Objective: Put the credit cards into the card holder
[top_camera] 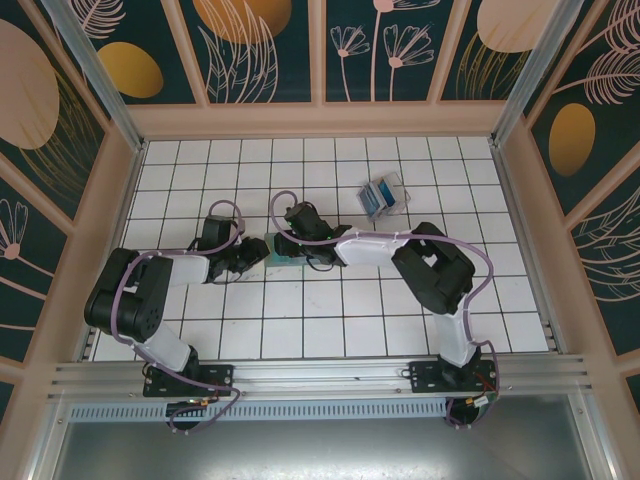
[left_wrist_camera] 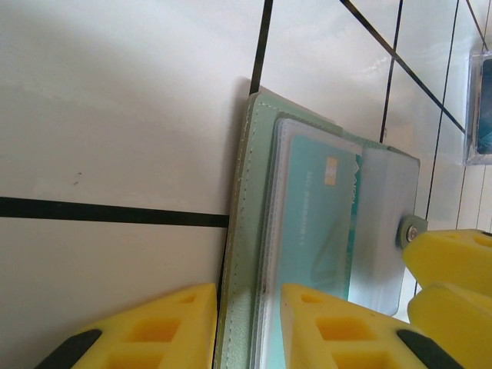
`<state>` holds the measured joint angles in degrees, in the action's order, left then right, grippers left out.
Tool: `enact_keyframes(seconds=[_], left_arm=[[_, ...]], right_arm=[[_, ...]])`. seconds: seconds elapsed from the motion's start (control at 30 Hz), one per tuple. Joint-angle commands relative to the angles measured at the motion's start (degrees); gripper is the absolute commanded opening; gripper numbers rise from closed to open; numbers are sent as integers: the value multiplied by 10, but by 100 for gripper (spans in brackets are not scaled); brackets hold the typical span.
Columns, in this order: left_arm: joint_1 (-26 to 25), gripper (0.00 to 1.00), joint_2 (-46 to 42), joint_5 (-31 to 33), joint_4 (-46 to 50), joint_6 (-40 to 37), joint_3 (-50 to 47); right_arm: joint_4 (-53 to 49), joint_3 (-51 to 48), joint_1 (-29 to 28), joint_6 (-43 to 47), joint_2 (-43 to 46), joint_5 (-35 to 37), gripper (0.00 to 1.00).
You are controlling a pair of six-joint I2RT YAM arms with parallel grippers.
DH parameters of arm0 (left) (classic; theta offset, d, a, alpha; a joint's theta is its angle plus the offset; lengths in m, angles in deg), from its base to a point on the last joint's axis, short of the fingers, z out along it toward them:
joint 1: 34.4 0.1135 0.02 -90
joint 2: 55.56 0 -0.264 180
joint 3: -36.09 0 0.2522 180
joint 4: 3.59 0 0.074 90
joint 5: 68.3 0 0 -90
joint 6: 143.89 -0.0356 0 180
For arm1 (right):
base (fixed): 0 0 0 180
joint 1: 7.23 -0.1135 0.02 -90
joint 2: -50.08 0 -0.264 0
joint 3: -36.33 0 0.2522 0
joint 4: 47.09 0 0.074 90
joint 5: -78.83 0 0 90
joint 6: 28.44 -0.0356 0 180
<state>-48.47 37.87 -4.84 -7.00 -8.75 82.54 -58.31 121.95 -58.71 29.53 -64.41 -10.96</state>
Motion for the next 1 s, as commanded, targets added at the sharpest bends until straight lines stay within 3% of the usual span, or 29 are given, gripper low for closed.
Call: enact_keyframes(seconds=[0.0,0.97], left_arm=[[-4,30,26,4,-27,1,-3],[-5,28,37,-27,-57,10,-11]], right_arm=[[3,-7,-2,-17,-24,9,45],[31,21,-13,14,-47,-44,36]])
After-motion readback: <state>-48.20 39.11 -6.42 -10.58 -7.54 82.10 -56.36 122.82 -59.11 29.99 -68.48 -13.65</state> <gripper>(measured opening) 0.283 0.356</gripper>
